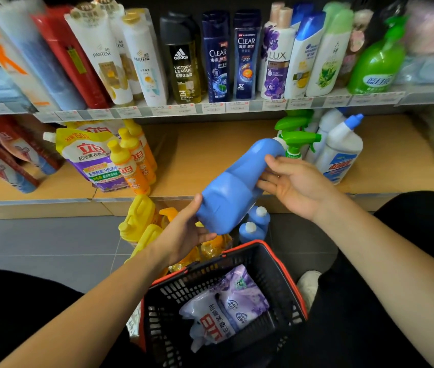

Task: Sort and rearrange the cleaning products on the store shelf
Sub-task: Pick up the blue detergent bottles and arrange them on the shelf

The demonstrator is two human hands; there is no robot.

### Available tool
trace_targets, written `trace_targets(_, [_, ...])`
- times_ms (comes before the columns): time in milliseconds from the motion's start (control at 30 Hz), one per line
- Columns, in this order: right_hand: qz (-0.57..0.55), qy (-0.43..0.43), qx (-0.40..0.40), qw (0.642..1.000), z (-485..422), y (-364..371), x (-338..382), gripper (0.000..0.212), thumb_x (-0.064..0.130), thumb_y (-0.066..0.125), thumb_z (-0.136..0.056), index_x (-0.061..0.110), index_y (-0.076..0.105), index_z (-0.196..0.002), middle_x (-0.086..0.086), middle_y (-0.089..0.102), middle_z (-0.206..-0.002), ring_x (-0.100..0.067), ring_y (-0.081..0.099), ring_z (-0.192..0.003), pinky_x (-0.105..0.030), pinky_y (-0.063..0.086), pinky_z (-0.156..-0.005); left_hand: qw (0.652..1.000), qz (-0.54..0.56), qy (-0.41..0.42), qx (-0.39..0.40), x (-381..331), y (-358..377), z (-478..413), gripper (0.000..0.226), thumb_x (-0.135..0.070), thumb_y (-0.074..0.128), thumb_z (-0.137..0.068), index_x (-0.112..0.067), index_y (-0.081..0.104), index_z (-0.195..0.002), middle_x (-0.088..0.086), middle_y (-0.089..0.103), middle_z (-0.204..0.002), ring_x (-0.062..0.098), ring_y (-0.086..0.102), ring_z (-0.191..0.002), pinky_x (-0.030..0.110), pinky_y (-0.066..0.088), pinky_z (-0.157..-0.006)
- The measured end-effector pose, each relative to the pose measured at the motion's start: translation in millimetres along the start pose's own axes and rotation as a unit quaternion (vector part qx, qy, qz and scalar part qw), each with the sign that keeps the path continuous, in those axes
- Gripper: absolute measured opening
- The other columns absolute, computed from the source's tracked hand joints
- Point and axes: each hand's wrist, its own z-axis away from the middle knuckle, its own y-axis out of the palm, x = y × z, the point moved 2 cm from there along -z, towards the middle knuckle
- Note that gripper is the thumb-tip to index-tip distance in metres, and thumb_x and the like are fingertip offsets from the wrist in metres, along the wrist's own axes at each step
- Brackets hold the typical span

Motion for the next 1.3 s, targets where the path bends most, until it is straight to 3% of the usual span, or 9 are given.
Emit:
trace_targets(100, [-0.027,-0.001,-0.025,0.999,-2.1,2.5,-0.5,0.015,0.006,0.050,-0.101,0.003,0.065,-0.102,-0.008,0.077,-0.092,-0.020,0.076,-0.088,-0.029,0.061,-0.069,0.998,-0.059,0.021,0.002,-2.1,2.2,0.6,0.074,-0.073,0.074,-0.066,-0.032,0.066,-0.128,0.000,0.066,-0.128,0.025,0.071,-0.097,0.046,0.056,-0.092])
trace_targets(233, [-0.044,-0.004,-0.047,0.998,-1.8,4.3,-3.3,0.015,0.005,0.050,-0.101,0.005,0.065,-0.099,-0.006,0.077,-0.085,-0.018,0.076,-0.083,-0.027,0.060,-0.067,0.996,-0.085,0.037,-0.006,-5.3,2.0,1.7,0.065,-0.071,0.078,-0.066,-0.031,0.074,-0.116,-0.004,0.072,-0.115,0.023,0.071,-0.100,0.046,0.058,-0.092])
trace_targets(400, [-0.032,-0.008,-0.077,0.996,-0.7,3.5,-3.6,0.015,0.004,0.051,-0.101,0.005,0.064,-0.094,-0.002,0.076,-0.075,-0.014,0.076,-0.075,-0.025,0.059,-0.062,0.973,-0.158,0.161,-0.053,-9.9,16.7,10.8,0.054,-0.059,0.070,-0.077,-0.024,0.072,-0.118,-0.007,0.074,-0.115,0.009,0.068,-0.106,0.030,0.053,-0.090])
trace_targets(567, [-0.041,-0.002,-0.099,0.994,-2.5,-0.3,-5.5,0.012,0.003,0.053,-0.099,0.002,0.064,-0.100,-0.008,0.077,-0.082,-0.019,0.076,-0.079,-0.028,0.061,-0.065,0.849,-0.282,0.410,-0.179,-14.4,17.8,23.2,0.054,-0.022,0.079,-0.087,-0.011,0.060,-0.136,0.003,0.064,-0.130,0.018,0.067,-0.111,0.038,0.059,-0.088])
trace_targets(700, [-0.063,0.008,-0.121,0.991,-3.7,0.6,-6.4,0.010,0.001,0.053,-0.099,0.001,0.063,-0.098,-0.010,0.076,-0.078,-0.020,0.076,-0.074,-0.032,0.063,-0.067,0.712,-0.454,0.521,-0.128,4.0,23.1,27.1,0.055,-0.007,0.065,-0.097,-0.006,0.046,-0.149,0.014,0.035,-0.161,0.026,0.040,-0.146,0.043,0.043,-0.111])
trace_targets(767, [-0.068,0.007,-0.128,0.989,-4.5,2.3,-5.1,0.010,0.001,0.053,-0.099,0.001,0.063,-0.095,-0.011,0.076,-0.076,-0.020,0.076,-0.071,-0.032,0.062,-0.064,0.681,-0.511,0.516,-0.099,13.3,21.5,25.3,0.059,-0.006,0.062,-0.099,-0.005,0.038,-0.153,0.018,0.018,-0.167,0.029,0.027,-0.153,0.042,0.032,-0.119])
trace_targets(1000, [-0.075,0.007,-0.135,0.988,-7.1,8.3,-3.3,0.011,0.000,0.052,-0.099,0.000,0.060,-0.091,-0.010,0.074,-0.067,-0.019,0.075,-0.063,-0.031,0.062,-0.060,0.671,-0.574,0.467,-0.052,29.4,9.7,30.9,0.063,-0.014,0.058,-0.100,-0.006,0.030,-0.157,0.016,0.012,-0.169,0.033,0.013,-0.156,0.044,0.022,-0.125])
trace_targets(1200, [-0.080,0.000,-0.137,0.987,-10.9,11.1,-2.6,0.007,-0.001,0.054,-0.098,-0.001,0.060,-0.097,-0.011,0.075,-0.071,-0.021,0.075,-0.067,-0.033,0.062,-0.061,0.723,-0.585,0.368,-0.005,46.5,-10.3,33.2,0.070,-0.019,0.060,-0.100,-0.020,0.025,-0.160,-0.001,0.014,-0.169,0.013,0.030,-0.151,0.027,0.038,-0.115])
trace_targets(1300, [-0.080,-0.006,-0.139,0.987,-13.2,13.1,-1.1,0.006,-0.001,0.054,-0.098,0.000,0.060,-0.099,-0.011,0.075,-0.072,-0.020,0.076,-0.068,-0.033,0.062,-0.062,0.753,-0.602,0.264,0.031,45.6,-24.4,26.6,0.061,-0.025,0.060,-0.101,-0.023,0.035,-0.157,0.007,0.049,-0.154,0.005,0.041,-0.143,0.027,0.044,-0.107])
